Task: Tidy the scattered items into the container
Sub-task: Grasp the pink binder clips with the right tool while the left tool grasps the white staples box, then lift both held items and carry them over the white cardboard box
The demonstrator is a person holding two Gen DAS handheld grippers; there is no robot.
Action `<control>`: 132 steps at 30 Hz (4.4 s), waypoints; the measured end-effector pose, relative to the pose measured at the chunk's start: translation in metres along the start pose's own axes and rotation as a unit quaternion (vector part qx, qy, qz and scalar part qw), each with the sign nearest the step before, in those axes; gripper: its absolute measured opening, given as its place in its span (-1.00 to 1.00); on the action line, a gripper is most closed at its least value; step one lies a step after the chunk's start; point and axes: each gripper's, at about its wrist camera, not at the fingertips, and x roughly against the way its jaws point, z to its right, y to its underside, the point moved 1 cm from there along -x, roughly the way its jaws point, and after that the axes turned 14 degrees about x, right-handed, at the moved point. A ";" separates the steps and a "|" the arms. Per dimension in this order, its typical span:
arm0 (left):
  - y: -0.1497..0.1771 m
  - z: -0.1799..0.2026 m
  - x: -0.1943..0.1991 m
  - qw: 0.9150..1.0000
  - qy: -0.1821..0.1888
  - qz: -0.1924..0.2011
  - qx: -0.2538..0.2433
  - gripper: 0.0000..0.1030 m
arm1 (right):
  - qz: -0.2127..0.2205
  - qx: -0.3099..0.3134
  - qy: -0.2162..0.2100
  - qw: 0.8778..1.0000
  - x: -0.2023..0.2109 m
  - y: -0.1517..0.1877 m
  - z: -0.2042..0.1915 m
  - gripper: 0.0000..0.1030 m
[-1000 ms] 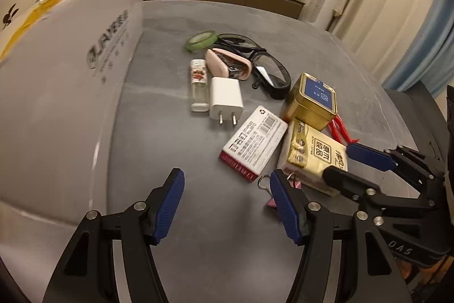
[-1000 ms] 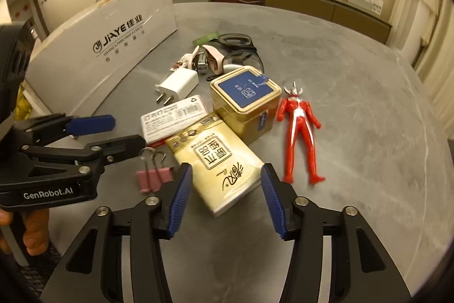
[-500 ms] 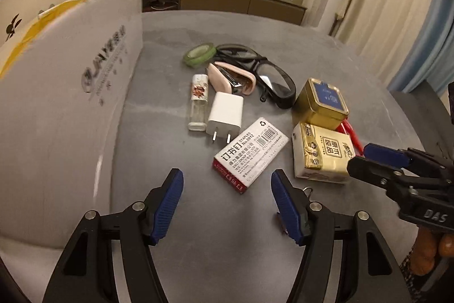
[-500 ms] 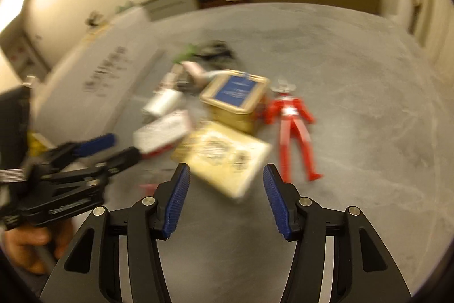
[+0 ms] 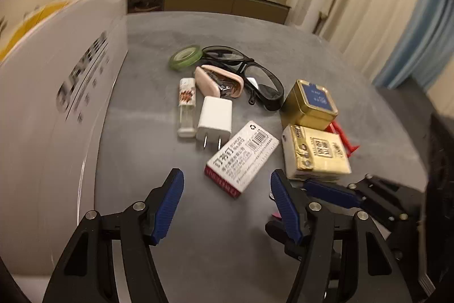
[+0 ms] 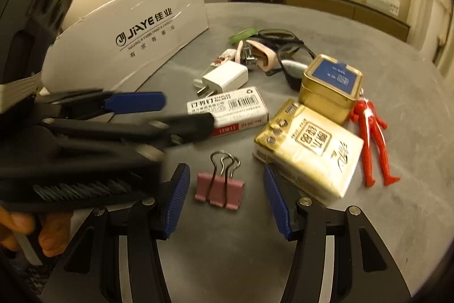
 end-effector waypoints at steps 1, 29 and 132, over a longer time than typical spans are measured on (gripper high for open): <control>0.000 0.004 -0.004 1.000 -0.005 -0.002 -0.017 0.26 | -0.001 -0.002 0.006 1.000 0.000 0.001 0.001 -0.02; -0.011 0.011 -0.006 1.000 0.010 0.002 -0.020 -0.22 | 0.022 -0.084 -0.033 0.996 0.046 0.024 0.033 -0.32; -0.143 -0.218 0.129 0.976 -0.019 0.109 0.186 -0.24 | 0.023 0.130 -0.020 0.991 -0.065 -0.279 -0.098 -0.31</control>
